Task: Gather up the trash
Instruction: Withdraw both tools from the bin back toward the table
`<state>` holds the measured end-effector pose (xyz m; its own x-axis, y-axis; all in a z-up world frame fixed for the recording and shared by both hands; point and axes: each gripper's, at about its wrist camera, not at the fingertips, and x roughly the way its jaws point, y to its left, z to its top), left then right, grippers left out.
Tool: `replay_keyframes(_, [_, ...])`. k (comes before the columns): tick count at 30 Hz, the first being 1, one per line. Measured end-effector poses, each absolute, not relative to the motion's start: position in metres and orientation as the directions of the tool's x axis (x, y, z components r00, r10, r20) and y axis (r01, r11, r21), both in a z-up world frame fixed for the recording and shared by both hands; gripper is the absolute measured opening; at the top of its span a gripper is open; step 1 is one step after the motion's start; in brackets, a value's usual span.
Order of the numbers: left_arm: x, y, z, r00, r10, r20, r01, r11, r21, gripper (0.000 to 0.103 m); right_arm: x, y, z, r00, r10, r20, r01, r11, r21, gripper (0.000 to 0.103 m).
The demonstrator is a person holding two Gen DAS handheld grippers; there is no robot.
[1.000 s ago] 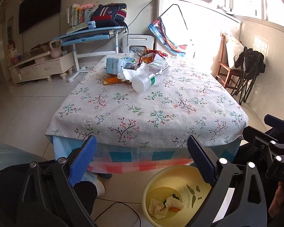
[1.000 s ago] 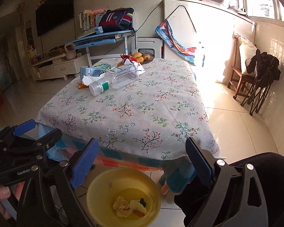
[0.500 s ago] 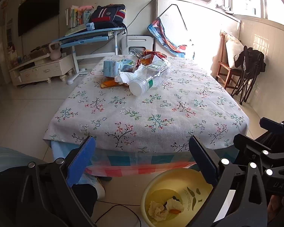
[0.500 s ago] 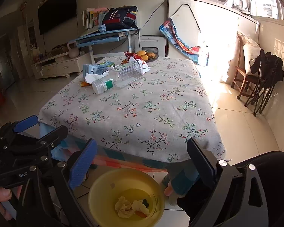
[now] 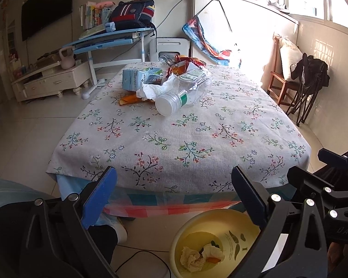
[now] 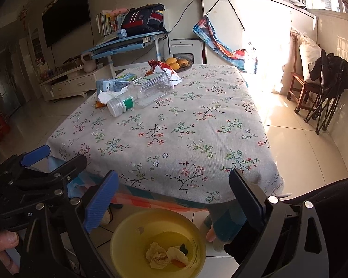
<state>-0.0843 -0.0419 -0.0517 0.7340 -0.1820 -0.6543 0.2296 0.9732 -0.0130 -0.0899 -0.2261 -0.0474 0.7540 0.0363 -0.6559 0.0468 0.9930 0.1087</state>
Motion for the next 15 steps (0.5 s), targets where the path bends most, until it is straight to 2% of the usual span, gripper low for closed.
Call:
replay_keyframes(6, [-0.080,-0.037,-0.053,0.729,-0.174,-0.662,0.208,0.978,-0.028,0.096,-0.087,-0.227,-0.048,0.751,0.059,-0.658,0.042,0.990,0.136,0.093])
replay_keyframes(15, [-0.065,-0.001,-0.055,0.716,-0.156,-0.681,0.085,0.987,-0.137,0.096,-0.077,-0.230,-0.053,0.726,0.096,-0.681,0.038,0.983,0.178,0.094])
